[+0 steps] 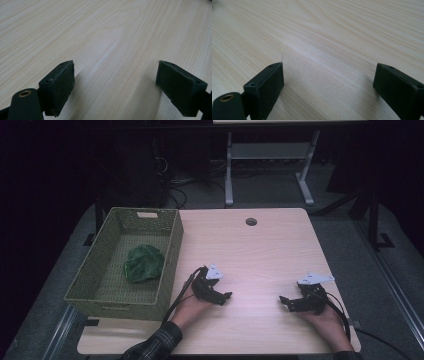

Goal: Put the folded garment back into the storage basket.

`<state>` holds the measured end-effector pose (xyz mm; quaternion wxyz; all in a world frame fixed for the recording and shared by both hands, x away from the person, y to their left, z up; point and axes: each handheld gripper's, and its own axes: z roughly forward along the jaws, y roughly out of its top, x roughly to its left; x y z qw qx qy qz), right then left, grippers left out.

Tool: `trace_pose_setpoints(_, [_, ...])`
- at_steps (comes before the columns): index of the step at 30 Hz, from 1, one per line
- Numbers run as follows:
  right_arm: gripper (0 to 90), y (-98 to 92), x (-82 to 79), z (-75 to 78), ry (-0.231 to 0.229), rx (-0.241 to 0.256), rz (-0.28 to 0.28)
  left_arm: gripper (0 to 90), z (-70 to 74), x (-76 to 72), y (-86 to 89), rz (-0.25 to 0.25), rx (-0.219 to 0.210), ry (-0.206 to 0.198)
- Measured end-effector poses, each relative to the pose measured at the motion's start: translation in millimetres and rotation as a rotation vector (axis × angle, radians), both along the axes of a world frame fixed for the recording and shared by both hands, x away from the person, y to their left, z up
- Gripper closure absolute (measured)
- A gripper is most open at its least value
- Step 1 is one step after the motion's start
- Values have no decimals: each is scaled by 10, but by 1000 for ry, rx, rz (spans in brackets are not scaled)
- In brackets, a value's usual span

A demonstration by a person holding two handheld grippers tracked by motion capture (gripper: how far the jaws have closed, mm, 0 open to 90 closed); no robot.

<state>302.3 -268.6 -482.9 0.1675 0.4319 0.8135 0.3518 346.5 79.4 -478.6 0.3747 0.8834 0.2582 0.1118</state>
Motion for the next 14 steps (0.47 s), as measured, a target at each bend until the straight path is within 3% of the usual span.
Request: trace_pose_setpoints(14, [92,0,0,0,0,0,0,147,-2,-1,-3,-16,-3,2])
